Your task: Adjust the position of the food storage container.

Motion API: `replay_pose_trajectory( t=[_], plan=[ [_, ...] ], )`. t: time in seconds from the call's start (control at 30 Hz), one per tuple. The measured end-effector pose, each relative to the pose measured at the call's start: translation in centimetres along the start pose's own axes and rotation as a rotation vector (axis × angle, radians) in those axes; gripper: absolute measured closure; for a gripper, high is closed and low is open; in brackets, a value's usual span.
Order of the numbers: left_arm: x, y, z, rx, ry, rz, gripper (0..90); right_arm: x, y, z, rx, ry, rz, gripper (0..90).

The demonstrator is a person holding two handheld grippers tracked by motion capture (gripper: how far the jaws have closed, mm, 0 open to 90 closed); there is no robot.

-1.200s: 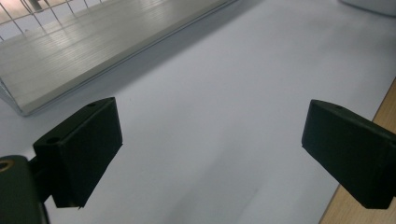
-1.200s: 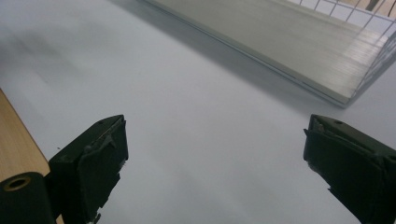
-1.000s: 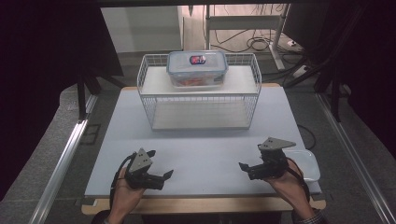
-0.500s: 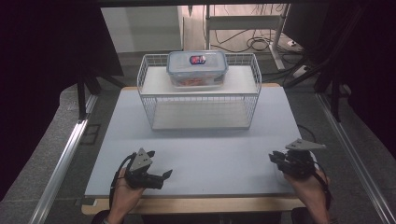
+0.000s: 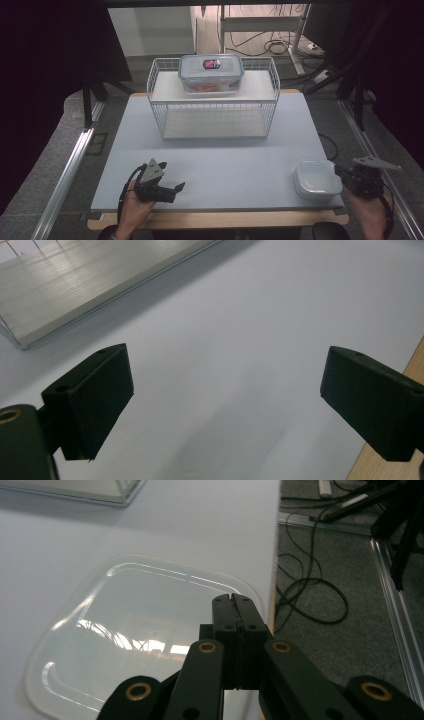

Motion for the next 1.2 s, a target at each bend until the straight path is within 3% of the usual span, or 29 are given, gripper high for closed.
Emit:
replay_pose_trajectory(
  t=[0.23, 0.33, 0.57, 1.03, 1.2],
  plan=[
    [-0.2, 0.0, 0.1, 0.006, -0.012, 0.0, 6.9, -1.5, 0.1, -1.0, 0.025, -0.035, -0.035, 89.6],
    [-0.2, -0.1, 0.1, 0.011, -0.015, 0.001, 6.9, -2.0, -0.1, -1.7, 0.064, -0.044, -0.055, 89.5],
    [-0.3, -0.2, 0.1, 0.014, -0.022, -0.001, 7.0, -1.6, -0.7, -2.0, 0.097, -0.045, -0.033, 89.6],
    [-0.4, -0.4, 0.0, 0.028, -0.029, -0.008, 6.9, 1.9, -2.0, -1.3, 0.097, -0.012, 0.103, 89.5],
    [-0.5, -0.6, 0.0, 0.035, -0.027, -0.013, 6.9, 3.5, -2.5, -1.0, 0.096, -0.01, 0.18, 89.5]
  ],
)
Point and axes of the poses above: each handheld gripper's, and its own axes: y roughly backward along the jaws, z roughly out of its top, x roughly to its left, the point moved 3 cm from there along -y, roughly forward along the jaws, and after that the axes turned 1 degree about z, right-handed, at the moved point
